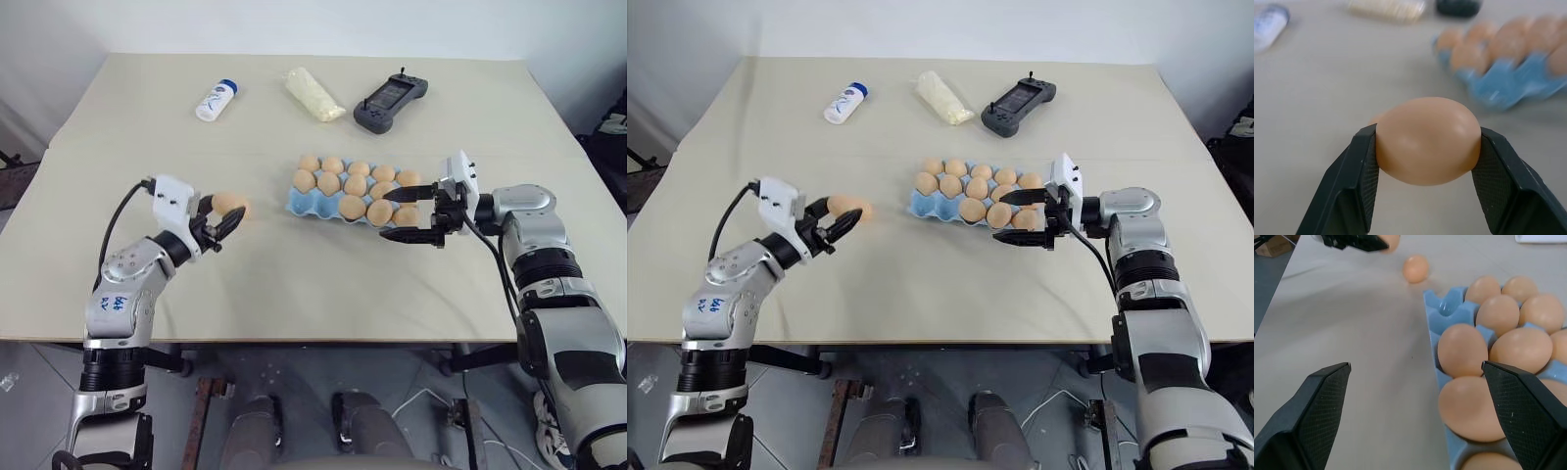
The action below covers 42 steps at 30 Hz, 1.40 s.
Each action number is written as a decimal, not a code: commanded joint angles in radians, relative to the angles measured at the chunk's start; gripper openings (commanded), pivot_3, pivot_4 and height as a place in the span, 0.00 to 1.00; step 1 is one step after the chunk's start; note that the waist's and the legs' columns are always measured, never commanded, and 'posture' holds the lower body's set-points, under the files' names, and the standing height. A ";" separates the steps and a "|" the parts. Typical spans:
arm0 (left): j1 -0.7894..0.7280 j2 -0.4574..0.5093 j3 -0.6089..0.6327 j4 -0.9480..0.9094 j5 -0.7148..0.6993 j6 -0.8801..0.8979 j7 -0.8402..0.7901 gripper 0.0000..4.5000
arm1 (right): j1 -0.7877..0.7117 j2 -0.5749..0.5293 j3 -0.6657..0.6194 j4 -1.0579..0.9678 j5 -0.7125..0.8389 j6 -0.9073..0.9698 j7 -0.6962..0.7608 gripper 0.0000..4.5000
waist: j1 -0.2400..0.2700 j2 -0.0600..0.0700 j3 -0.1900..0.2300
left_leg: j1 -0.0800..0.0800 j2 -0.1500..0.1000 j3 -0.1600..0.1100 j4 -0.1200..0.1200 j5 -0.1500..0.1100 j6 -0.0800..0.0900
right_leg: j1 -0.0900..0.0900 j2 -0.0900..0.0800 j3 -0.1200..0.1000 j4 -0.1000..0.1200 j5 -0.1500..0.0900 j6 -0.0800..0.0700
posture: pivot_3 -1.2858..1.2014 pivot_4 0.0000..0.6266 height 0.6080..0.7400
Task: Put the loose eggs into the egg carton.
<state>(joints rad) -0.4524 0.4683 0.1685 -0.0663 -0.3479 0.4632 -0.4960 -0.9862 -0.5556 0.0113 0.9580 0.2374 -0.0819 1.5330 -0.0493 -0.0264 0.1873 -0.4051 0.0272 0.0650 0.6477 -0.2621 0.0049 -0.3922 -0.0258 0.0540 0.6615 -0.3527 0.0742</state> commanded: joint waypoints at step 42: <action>-0.647 -0.253 -0.125 0.953 0.178 -0.551 -0.263 1.00 | 0.390 -0.023 -0.222 -0.486 0.251 0.131 -0.188 1.00 | 0.020 0.000 0.000 | 0.000 0.000 0.003 0.001 0.001 0.000 | -0.002 0.001 0.002 0.002 0.000 0.001 | 0.52 0.24 1.00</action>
<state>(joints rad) -1.0841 0.1895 0.0098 0.9856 -0.1340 -0.0997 -0.7574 -0.6034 -0.5766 -0.1738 0.5095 0.4576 0.0462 1.3528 -0.0289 -0.0264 0.1874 -0.4052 0.0270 0.0679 0.6491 -0.2615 0.0046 -0.3942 -0.0244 0.0565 0.6635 -0.3524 0.0749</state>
